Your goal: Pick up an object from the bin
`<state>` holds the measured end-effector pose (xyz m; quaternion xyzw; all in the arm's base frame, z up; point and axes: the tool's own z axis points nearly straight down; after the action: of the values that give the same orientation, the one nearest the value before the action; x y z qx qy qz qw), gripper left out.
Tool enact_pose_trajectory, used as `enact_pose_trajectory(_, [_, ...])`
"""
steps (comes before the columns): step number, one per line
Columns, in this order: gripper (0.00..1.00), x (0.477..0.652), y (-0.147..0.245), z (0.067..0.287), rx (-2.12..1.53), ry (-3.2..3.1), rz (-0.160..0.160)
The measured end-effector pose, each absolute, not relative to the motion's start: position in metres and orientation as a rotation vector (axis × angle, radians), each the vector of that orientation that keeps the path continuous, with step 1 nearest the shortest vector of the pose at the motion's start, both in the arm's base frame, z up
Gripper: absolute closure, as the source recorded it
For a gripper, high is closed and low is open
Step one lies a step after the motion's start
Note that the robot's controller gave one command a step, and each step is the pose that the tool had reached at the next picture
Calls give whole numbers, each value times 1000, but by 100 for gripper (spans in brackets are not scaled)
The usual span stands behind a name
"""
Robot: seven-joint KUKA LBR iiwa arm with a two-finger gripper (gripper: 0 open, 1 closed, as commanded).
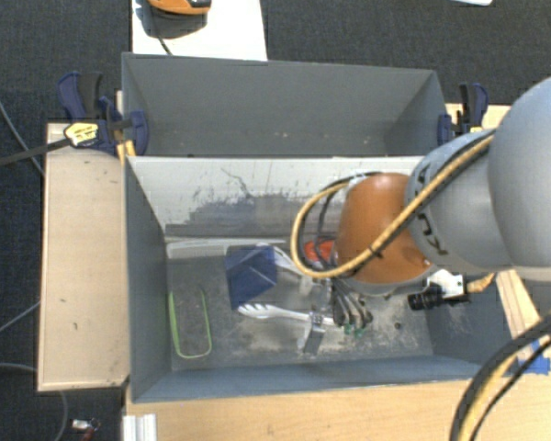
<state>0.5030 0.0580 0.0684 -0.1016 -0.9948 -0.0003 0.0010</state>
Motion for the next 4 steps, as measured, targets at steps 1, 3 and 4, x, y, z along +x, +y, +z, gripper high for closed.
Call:
enact_pose_trajectory(1, [100,503,58,68,-324,-3123,-1])
enact_pose_trajectory(3, [100,503,58,68,-331,-3122,-1])
enact_pose_trajectory(4, [100,503,58,68,-334,-3122,-1])
